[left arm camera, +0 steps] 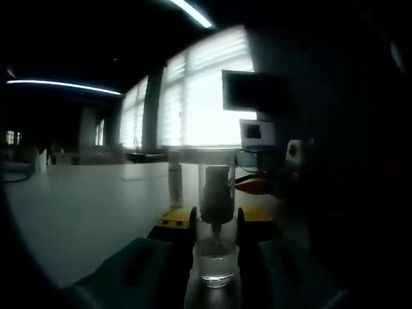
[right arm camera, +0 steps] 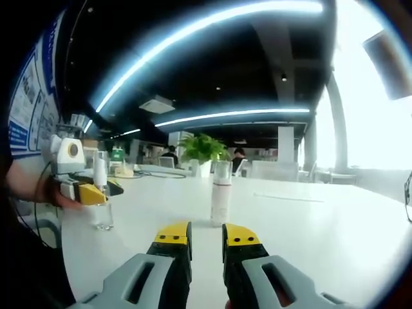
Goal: Clamp pump bottle remove cover press pump head put on cover
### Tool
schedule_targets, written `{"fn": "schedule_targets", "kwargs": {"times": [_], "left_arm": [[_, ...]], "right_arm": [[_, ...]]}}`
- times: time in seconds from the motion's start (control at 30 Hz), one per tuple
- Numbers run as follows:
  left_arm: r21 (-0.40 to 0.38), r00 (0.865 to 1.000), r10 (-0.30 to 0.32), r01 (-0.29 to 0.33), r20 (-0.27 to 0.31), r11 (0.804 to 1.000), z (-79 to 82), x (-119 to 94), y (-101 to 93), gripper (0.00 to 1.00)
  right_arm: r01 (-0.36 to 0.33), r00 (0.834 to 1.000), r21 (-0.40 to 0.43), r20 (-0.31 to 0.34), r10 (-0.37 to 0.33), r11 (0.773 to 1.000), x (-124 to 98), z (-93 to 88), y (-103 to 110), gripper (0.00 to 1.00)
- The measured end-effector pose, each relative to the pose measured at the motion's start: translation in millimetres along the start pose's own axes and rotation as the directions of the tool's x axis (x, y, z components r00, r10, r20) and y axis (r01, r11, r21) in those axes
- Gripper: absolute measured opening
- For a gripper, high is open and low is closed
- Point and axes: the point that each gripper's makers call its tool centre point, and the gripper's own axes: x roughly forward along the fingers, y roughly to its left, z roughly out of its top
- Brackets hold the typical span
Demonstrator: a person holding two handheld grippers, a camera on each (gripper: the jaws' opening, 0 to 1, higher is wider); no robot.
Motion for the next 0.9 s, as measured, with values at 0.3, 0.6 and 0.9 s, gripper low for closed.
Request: {"fn": "schedule_targets", "kwargs": {"times": [0.3, 0.6, 0.9], "left_arm": [[-0.001, 1.0, 0.006, -0.006, 0.001, 1.0, -0.6, 0.5, 1.5, 0.16], [-0.002, 1.0, 0.009, -0.009, 0.002, 1.0, -0.5, 0.6, 1.5, 0.16], [0.001, 1.0, 0.009, -0.009, 0.002, 1.0, -0.2, 0.8, -0.5, 0.16]], "right_arm": [[-0.017, 1.0, 0.02, 0.011, 0.017, 1.0, -1.2, 3.2, 3.9, 0.16], [-0.127, 0.992, 0.129, 0.039, 0.123, 0.983, -2.8, 14.1, 20.4, 0.18], [-0.154, 0.988, 0.147, 0.053, 0.148, 0.977, -19.2, 31.5, 39.0, 0.19]]}}
